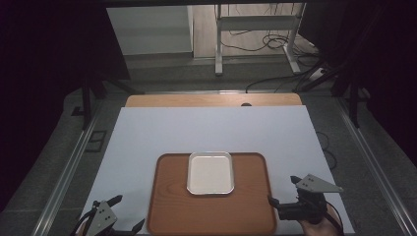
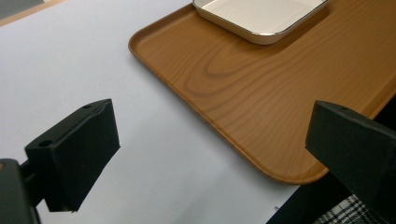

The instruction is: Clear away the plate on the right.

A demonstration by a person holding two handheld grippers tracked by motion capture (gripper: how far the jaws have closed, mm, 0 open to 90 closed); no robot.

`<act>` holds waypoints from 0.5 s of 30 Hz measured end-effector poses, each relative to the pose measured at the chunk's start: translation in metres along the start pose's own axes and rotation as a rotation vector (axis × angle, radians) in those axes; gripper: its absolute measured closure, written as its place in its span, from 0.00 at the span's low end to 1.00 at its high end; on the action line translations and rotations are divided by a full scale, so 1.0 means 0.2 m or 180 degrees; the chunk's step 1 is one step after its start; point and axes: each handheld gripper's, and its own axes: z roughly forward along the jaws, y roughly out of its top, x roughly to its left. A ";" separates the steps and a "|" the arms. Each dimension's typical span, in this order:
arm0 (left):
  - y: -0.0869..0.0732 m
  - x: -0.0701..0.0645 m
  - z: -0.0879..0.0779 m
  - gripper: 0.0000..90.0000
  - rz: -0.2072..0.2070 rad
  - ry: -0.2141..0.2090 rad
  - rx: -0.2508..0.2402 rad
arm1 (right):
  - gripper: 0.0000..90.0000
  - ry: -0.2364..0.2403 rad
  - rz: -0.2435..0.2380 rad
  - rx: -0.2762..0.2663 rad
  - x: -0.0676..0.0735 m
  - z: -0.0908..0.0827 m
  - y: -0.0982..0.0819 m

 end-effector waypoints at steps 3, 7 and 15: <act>0.00 0.00 0.00 0.03 -0.0001 0.0000 0.0000 | 0.00 -0.0073 -0.0022 -0.0007 -0.01 -0.01 -0.01; 0.00 0.00 0.00 0.03 -0.0010 -0.0003 -0.0002 | 0.00 -0.0189 -0.0047 -0.0032 -0.02 -0.04 -0.03; 0.00 0.00 0.00 0.03 -0.0013 -0.0005 -0.0001 | 0.00 -0.0353 -0.0011 -0.0053 -0.06 -0.07 -0.07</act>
